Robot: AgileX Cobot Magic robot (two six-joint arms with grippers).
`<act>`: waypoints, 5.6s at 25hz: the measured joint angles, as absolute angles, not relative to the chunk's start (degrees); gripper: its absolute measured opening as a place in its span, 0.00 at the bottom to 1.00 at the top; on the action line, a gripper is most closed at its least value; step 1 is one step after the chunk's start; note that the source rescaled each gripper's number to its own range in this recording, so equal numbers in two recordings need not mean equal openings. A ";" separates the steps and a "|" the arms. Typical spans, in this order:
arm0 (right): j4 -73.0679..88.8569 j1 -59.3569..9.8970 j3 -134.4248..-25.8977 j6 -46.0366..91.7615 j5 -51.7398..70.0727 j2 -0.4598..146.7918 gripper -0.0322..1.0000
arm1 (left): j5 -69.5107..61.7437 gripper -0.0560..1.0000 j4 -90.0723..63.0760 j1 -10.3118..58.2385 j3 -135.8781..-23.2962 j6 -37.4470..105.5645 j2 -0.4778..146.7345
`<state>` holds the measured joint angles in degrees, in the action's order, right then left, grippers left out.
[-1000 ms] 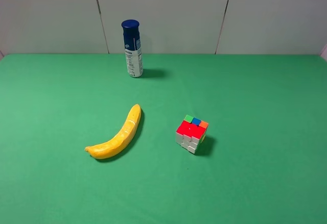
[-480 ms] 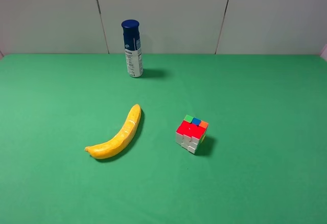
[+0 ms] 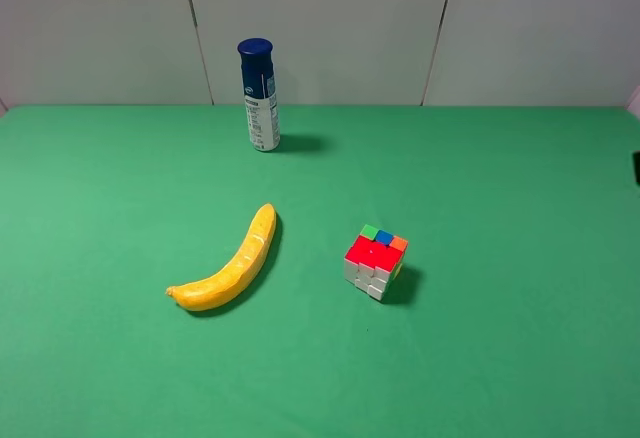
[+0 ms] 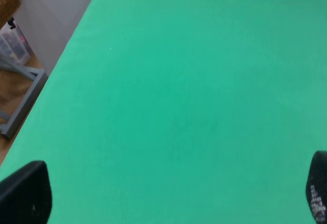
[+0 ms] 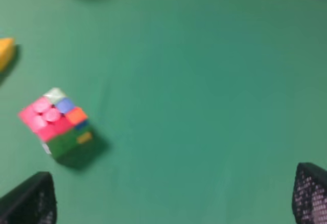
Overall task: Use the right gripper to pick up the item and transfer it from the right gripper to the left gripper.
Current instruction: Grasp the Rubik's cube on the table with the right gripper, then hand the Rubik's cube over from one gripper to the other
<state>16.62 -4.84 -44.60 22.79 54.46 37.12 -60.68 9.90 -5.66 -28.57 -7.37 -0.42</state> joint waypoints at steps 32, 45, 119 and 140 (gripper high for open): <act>11.57 -34.70 -56.54 29.49 42.53 91.10 1.00 | -60.68 1.00 9.95 -5.66 -28.57 -7.37 -0.42; 13.65 -34.70 -58.70 31.72 41.13 98.26 1.00 | -60.68 1.00 9.95 -5.66 -28.57 -7.37 -0.42; 23.36 -34.70 -65.83 26.22 51.51 82.59 0.04 | -60.68 1.00 9.95 -5.66 -28.57 -7.37 -0.42; 36.02 -34.70 -66.33 32.25 51.80 81.49 0.04 | -60.63 1.00 9.65 -5.66 -28.57 -7.37 -0.42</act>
